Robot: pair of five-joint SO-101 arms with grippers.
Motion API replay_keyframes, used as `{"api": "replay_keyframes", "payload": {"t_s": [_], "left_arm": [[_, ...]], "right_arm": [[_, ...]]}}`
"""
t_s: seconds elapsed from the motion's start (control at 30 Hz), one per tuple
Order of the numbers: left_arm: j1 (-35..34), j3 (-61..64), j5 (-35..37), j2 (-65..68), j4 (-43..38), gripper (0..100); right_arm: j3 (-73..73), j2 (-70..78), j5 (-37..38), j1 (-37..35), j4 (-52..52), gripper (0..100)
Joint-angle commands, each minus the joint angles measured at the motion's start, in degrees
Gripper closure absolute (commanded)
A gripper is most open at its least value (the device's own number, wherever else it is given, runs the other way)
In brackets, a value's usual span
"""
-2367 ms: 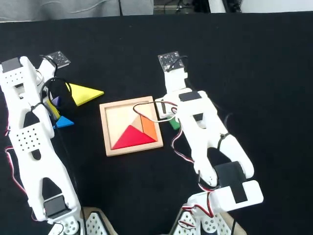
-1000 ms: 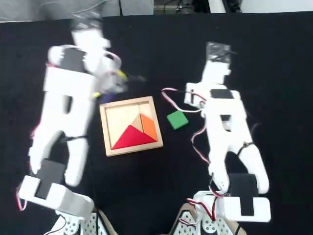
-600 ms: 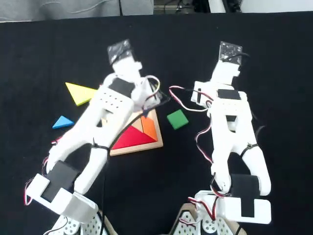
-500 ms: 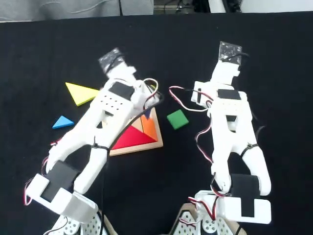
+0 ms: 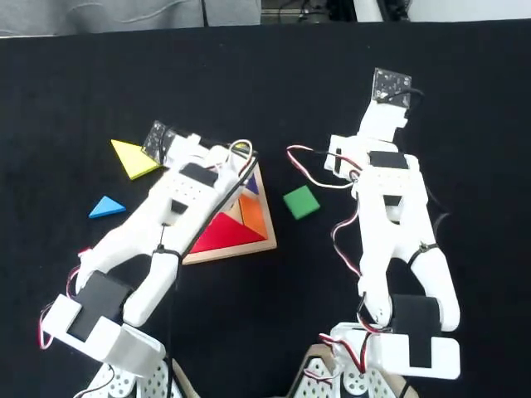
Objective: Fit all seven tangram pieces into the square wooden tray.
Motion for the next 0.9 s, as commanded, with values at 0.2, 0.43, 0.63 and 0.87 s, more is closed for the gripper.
{"api": "replay_keyframes", "payload": {"t_s": [0.2, 0.43, 0.63, 0.87], "left_arm": [[0.22, 2.42, -7.03, -1.93, -5.98, 85], [0.66, 3.12, -7.12, -1.93, -5.8, 85], [0.66, 3.12, -8.0, -2.02, -5.27, 82], [0.31, 2.51, -8.44, -2.02, -2.55, 56]], "right_arm": [[-0.84, -2.77, -0.35, 0.26, -0.97, 98.4], [-0.84, -2.77, -0.35, 0.26, -0.97, 98.4], [-0.84, -2.77, -0.35, 0.26, -0.97, 98.4], [-0.84, -2.77, -0.35, 0.18, -0.97, 98.4]]}}
